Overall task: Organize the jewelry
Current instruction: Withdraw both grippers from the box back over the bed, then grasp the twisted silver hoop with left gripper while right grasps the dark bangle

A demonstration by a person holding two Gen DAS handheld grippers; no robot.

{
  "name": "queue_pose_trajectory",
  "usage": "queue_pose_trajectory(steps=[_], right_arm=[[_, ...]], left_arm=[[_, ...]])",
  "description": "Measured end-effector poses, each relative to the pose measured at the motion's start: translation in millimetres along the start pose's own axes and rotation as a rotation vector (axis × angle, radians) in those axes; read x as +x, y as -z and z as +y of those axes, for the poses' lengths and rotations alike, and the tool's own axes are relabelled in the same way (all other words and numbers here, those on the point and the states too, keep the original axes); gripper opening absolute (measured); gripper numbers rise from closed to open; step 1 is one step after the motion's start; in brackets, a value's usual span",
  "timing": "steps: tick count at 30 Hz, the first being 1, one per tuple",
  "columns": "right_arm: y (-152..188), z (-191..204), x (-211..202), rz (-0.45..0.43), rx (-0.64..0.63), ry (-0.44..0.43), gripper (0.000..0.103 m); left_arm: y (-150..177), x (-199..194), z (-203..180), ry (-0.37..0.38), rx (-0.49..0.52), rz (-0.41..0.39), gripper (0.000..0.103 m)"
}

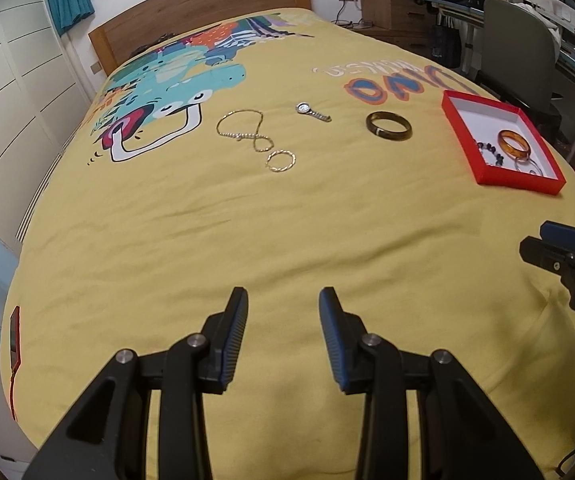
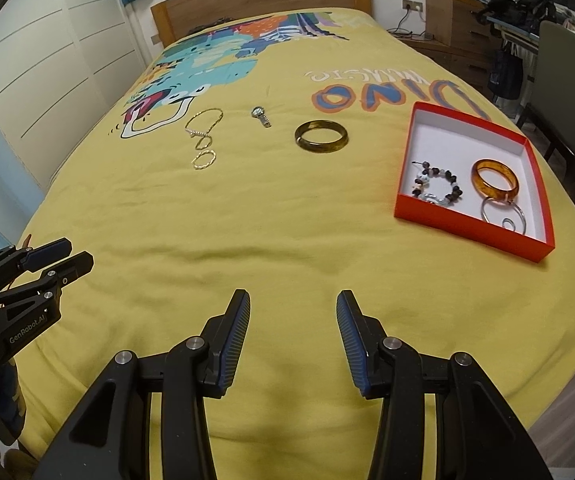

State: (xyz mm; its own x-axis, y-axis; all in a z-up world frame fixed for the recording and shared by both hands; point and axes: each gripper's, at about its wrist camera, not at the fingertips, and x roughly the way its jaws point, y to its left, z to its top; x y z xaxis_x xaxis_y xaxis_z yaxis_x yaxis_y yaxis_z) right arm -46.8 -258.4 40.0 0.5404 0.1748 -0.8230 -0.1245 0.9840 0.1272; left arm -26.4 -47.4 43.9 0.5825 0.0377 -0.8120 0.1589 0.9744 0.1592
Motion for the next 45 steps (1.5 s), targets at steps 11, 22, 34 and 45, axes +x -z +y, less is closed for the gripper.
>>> queue_pose_trajectory(steps=[11, 22, 34, 45], right_arm=[[-6.7, 1.5, 27.0, 0.039, 0.009, -0.024, 0.048], [-14.5, 3.9, 52.4, 0.073, 0.004, -0.051, 0.048], [-31.7, -2.8, 80.0, 0.094, -0.001, -0.058, 0.048], [-104.3, -18.3, 115.1, 0.042, -0.018, -0.037, 0.048]], left_arm=[[-5.9, 24.8, 3.9, -0.005, -0.009, 0.032, 0.045], [-16.3, 43.5, 8.4, -0.007, -0.034, 0.051, 0.045], [-27.5, 86.2, 18.1, 0.028, -0.071, 0.087, 0.045], [-91.6, 146.4, 45.4, 0.078, -0.172, 0.076, 0.044]])
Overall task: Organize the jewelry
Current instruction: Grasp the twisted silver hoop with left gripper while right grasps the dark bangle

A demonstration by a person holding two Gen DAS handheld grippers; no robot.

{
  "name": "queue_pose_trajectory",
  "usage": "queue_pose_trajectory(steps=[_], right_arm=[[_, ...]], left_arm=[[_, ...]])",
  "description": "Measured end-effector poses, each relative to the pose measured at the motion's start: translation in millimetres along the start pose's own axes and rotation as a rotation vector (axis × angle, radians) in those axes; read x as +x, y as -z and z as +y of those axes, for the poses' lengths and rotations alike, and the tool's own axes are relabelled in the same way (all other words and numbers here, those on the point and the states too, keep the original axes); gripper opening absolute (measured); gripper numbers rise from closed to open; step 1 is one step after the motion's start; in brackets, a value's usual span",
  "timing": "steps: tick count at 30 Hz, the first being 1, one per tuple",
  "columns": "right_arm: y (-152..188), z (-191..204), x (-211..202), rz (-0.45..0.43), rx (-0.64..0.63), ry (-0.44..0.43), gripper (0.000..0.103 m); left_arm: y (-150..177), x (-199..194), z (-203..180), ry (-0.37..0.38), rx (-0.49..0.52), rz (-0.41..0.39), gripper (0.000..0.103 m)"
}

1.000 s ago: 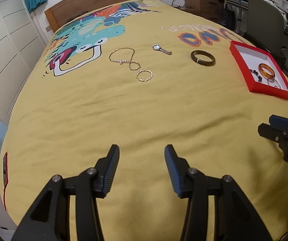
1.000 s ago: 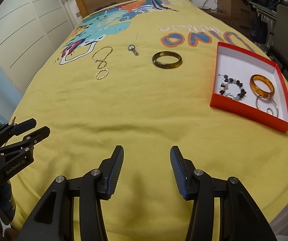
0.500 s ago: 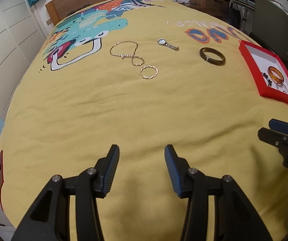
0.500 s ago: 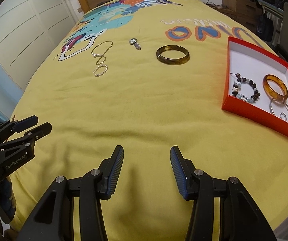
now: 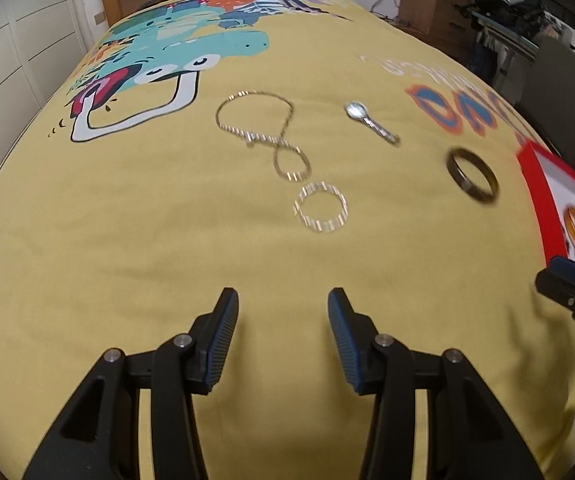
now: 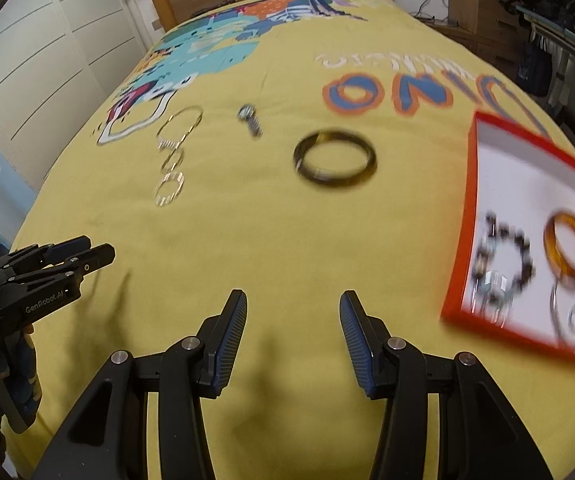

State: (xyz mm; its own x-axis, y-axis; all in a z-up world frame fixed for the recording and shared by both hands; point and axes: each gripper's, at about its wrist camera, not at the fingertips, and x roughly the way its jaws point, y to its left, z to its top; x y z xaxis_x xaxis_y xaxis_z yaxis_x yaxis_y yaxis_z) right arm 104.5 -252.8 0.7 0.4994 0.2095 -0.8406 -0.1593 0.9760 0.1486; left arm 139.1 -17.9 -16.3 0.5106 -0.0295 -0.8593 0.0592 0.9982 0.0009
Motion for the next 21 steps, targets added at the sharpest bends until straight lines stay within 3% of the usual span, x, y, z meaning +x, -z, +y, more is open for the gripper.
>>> queue_pose_trajectory(steps=[9, 16, 21], right_arm=[[-75.6, -32.5, 45.9, 0.001, 0.031, 0.057, 0.048], [-100.5, -40.1, 86.5, 0.056, 0.031, 0.097, 0.048], [-104.3, -42.1, 109.1, 0.093, 0.021, 0.122, 0.047]], left_arm=[[-47.0, 46.3, 13.4, 0.04, -0.053, 0.029, 0.044], [-57.5, 71.8, 10.4, 0.072, -0.034, 0.063, 0.04], [-58.7, 80.4, -1.3, 0.066, 0.033, 0.069, 0.039]])
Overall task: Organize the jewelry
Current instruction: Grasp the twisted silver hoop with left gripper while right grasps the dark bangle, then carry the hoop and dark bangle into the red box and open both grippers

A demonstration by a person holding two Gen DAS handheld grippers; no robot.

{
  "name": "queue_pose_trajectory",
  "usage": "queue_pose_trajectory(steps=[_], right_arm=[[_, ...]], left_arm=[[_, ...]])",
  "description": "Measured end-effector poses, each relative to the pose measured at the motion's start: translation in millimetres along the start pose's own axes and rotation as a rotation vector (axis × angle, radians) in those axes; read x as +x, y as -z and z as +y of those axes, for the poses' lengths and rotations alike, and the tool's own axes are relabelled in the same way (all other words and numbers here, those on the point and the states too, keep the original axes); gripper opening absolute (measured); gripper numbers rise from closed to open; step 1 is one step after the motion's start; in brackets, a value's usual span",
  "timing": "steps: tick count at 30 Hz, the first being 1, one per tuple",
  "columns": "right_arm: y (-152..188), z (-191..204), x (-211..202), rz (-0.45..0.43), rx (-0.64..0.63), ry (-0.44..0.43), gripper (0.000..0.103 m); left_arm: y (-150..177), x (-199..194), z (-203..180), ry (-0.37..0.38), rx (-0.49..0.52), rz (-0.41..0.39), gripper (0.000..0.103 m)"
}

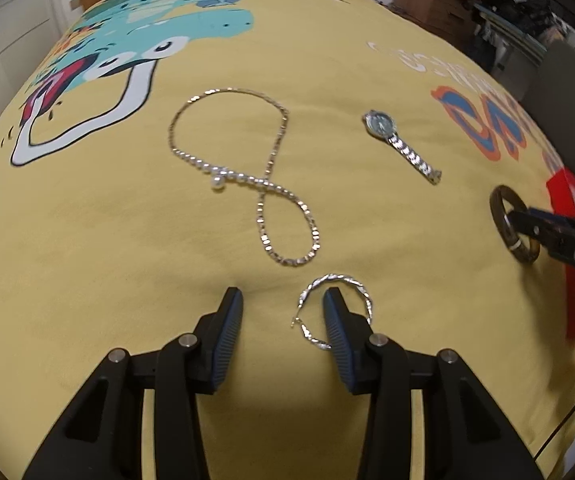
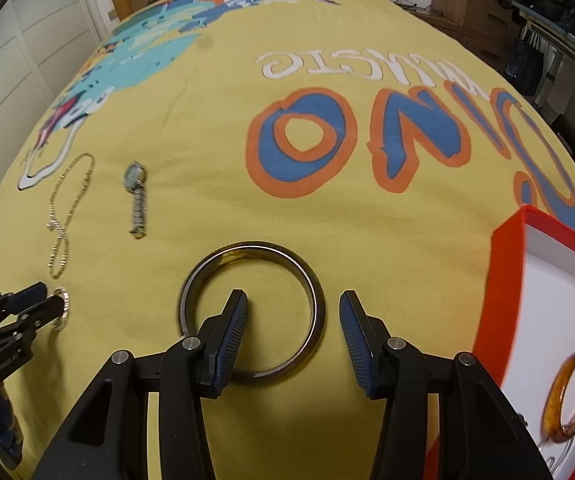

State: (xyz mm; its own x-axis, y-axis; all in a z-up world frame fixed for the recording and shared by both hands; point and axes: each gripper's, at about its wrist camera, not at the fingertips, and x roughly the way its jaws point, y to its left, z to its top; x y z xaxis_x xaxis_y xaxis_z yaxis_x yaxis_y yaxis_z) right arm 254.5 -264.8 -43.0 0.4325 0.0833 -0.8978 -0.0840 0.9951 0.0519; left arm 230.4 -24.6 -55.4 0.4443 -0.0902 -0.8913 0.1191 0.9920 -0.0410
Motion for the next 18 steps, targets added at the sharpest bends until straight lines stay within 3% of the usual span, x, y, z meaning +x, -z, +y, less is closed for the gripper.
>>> queue_pose_trajectory(steps=[2, 6, 9, 18], right_arm=[[-0.9, -0.4, 5.4, 0.004, 0.001, 0.0, 0.047], [-1.7, -0.1, 11.7, 0.005, 0.006, -0.026, 0.031], [0.2, 6.2, 10.6, 0.001, -0.01, -0.047, 0.011], [21.4, 17.9, -35.0, -0.105, 0.008, -0.096, 0.009]], left_arm=[[0.2, 2.6, -2.6, -0.008, 0.014, -0.001, 0.035], [2.3, 1.0, -4.4, -0.022, 0.027, -0.017, 0.007], [4.7, -3.0, -1.4, -0.011, 0.02, -0.024, 0.006], [18.4, -40.3, 7.5, -0.033, -0.018, -0.071, 0.005]])
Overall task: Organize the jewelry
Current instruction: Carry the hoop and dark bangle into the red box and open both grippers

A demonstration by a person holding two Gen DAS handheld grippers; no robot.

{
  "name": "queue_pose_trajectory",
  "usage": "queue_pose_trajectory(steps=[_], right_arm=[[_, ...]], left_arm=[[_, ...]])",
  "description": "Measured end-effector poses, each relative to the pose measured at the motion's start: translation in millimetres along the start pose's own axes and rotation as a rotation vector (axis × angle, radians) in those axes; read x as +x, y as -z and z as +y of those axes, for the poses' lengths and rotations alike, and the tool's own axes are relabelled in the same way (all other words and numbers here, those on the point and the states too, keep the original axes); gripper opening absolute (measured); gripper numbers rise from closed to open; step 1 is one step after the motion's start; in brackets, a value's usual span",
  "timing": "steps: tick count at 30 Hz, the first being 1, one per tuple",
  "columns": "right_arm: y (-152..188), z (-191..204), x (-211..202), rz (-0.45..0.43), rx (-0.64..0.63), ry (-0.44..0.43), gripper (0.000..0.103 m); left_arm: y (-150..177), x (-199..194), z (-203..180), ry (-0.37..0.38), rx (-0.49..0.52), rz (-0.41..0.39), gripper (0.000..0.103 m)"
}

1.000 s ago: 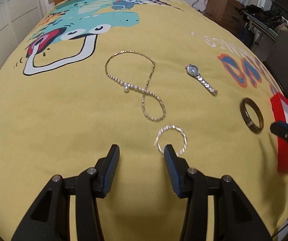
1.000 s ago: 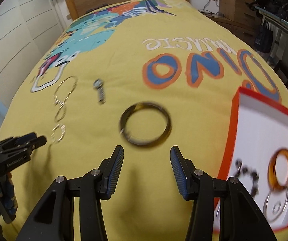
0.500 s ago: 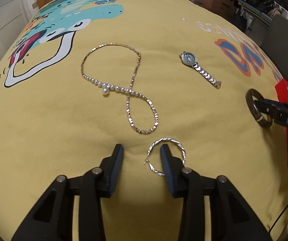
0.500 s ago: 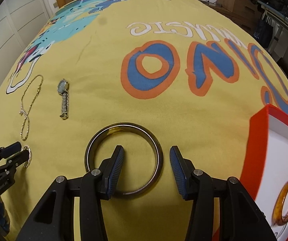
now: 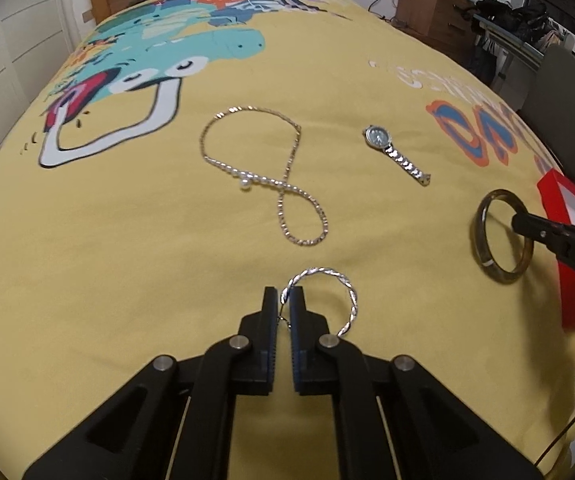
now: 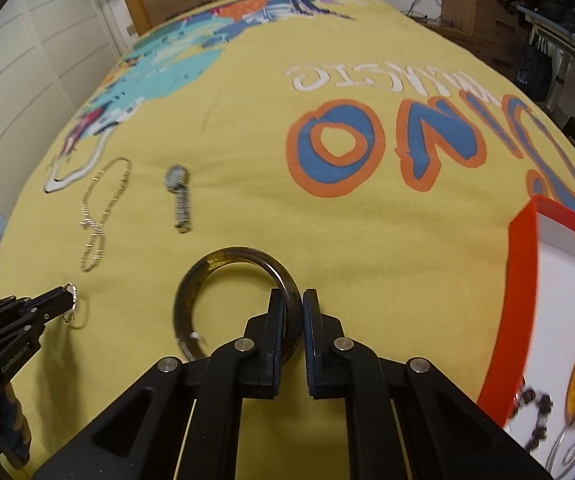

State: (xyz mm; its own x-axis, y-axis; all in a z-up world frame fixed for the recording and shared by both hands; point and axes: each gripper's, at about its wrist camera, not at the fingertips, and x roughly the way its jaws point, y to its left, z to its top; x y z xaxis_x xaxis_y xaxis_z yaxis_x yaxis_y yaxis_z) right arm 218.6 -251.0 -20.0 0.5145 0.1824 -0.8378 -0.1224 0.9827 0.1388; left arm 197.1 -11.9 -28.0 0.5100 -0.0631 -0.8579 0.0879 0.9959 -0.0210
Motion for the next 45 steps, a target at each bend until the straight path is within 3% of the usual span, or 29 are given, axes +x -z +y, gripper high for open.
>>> queue_pose_trajectory(steps=[13, 22, 33, 38, 45], right_arm=[[40.0, 23.4, -104.9, -0.11, -0.016, -0.018, 0.009], [75.1, -41.5, -158.8, -0.151, 0.058, 0.052, 0.009], [71.6, -181.5, -162.7, -0.152, 0.191, 0.21, 0.009], [54.6, -217.1, -139.8, -0.138, 0.208, 0.247, 0.009], [33.9, -245.8, -102.2, -0.089, 0.191, 0.287, 0.009]], left_arm=[[34.6, -88.1, -6.2, -0.027, 0.045, -0.067, 0.005], [36.7, -115.7, -84.9, 0.074, 0.136, -0.086, 0.005], [1.6, -81.1, -245.1, 0.222, 0.303, -0.06, 0.005], [-16.1, -49.4, -304.8, 0.242, 0.354, -0.042, 0.005], [-29.6, -8.5, -349.7, 0.23, 0.411, -0.014, 0.005]])
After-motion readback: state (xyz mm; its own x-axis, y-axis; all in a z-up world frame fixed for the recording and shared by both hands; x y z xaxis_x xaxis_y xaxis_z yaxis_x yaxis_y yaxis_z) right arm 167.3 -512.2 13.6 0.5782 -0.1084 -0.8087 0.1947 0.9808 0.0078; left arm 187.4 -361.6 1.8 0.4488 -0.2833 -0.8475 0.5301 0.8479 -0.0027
